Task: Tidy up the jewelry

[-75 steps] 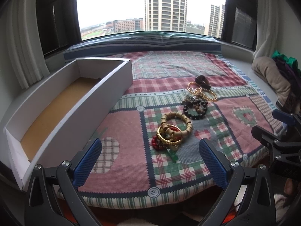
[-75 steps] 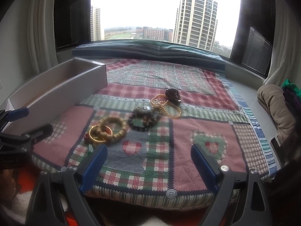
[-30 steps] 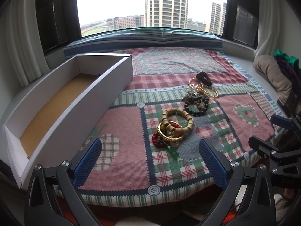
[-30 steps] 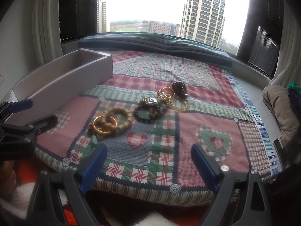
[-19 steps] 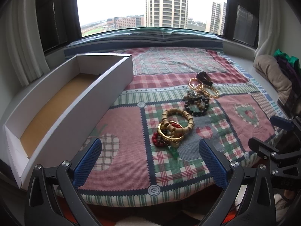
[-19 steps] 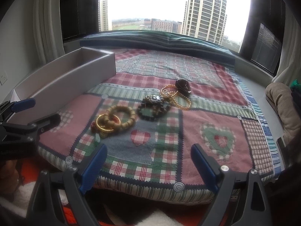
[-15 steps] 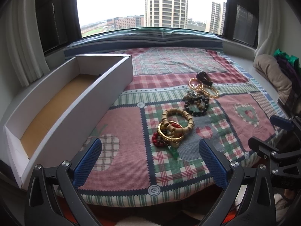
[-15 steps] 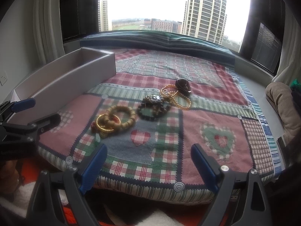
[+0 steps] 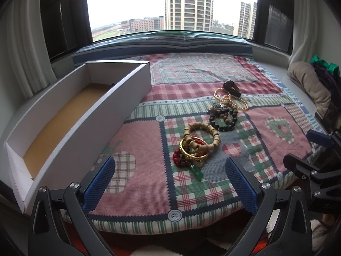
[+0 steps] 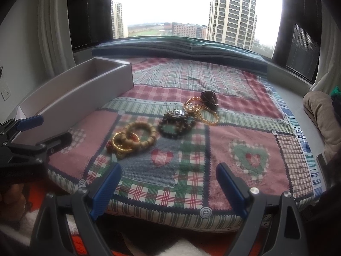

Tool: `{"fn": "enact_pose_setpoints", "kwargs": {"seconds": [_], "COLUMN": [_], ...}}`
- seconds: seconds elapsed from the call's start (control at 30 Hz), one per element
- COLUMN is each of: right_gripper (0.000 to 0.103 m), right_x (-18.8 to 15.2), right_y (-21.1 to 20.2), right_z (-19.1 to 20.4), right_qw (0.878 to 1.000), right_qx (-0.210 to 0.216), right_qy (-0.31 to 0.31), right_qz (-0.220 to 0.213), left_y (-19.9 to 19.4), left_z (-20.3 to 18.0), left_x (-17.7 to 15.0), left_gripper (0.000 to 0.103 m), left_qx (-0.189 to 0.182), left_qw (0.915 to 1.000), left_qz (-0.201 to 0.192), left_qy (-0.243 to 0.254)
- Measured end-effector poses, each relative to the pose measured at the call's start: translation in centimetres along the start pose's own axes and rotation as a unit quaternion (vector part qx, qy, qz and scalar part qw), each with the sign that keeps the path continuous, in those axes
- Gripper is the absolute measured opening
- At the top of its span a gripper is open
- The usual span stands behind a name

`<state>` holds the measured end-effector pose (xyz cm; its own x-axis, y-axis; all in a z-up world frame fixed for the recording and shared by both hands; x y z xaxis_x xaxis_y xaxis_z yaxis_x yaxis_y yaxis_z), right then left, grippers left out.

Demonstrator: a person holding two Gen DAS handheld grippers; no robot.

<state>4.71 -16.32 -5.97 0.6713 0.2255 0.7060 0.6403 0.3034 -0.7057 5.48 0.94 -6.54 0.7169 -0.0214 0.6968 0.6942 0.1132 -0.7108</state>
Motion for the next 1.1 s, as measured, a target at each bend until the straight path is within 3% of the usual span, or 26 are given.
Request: {"fn": "enact_pose_setpoints", "kwargs": {"seconds": [0.5, 0.73, 0.93, 1.1], "right_gripper": [0.092, 0.092, 0.092, 0.092], "right_x": [-0.2, -0.2, 0.1, -0.3], "right_y": [0.5, 0.6, 0.2, 1.0], "right_z": [0.2, 1.5, -0.4, -1.4], "right_qw": [1.000, 0.999, 1.000, 1.000], "right_qx": [0.013, 0.014, 0.015, 0.009], "right_qy": [0.004, -0.031, 0.003, 0.027], "right_qz": [0.010, 0.006, -0.006, 0.012], "left_y": [-0.1, 0.0, 0.7, 1.5], "left_z": [-0.3, -0.5, 1.3, 1.1], "left_x": [0.3, 0.3, 0.0, 0.0], "left_gripper": [0.103, 0.103, 0.103, 0.103], "left_qx": [0.000, -0.009, -0.012, -0.022], "left_qw": [0.9999, 0.9999, 0.9995, 0.9991], "left_qz": [-0.008, -0.004, 0.012, 0.025], "left_qy": [0.008, 0.012, -0.027, -0.026]}}
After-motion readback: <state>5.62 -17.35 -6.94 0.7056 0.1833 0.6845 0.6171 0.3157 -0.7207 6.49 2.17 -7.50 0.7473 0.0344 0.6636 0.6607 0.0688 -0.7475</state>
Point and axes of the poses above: each gripper's, at about its wrist camera, not at the fingertips, and y roughly the way its jaws point, z to its left, x to its top, the point moved 8 cm from there along y, roughly the way its jaws point, and after that the axes turned 8 degrees about x, right-handed, at the moved point
